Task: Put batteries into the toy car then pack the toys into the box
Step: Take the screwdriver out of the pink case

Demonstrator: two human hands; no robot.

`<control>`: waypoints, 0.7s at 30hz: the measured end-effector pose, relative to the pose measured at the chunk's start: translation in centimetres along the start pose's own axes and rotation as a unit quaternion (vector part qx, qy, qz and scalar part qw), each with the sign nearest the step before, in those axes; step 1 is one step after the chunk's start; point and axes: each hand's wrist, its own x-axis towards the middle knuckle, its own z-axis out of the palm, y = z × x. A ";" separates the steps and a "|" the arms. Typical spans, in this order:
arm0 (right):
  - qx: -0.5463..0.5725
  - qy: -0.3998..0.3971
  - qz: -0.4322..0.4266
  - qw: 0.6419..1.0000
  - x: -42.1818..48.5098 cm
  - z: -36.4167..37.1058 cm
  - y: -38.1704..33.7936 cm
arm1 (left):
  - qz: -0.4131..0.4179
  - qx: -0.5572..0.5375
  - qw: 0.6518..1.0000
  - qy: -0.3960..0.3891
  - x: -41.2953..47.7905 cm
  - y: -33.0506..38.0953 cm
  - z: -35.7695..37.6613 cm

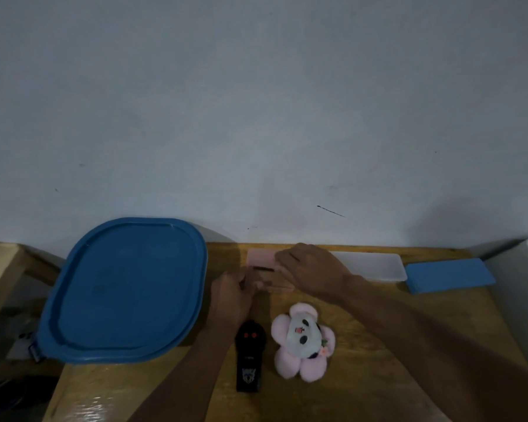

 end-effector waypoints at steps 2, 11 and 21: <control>0.013 0.018 0.061 0.998 0.2 -0.6 0.2 | -0.002 0.013 1.000 0.011 0.0 0.0 0.2; 0.266 0.072 0.443 0.853 2.6 -0.9 -1.6 | -0.041 0.055 0.998 0.007 0.2 -0.2 0.4; 0.220 0.038 0.401 0.889 2.3 -0.1 -1.7 | -0.045 0.077 0.996 0.003 0.0 -0.3 0.5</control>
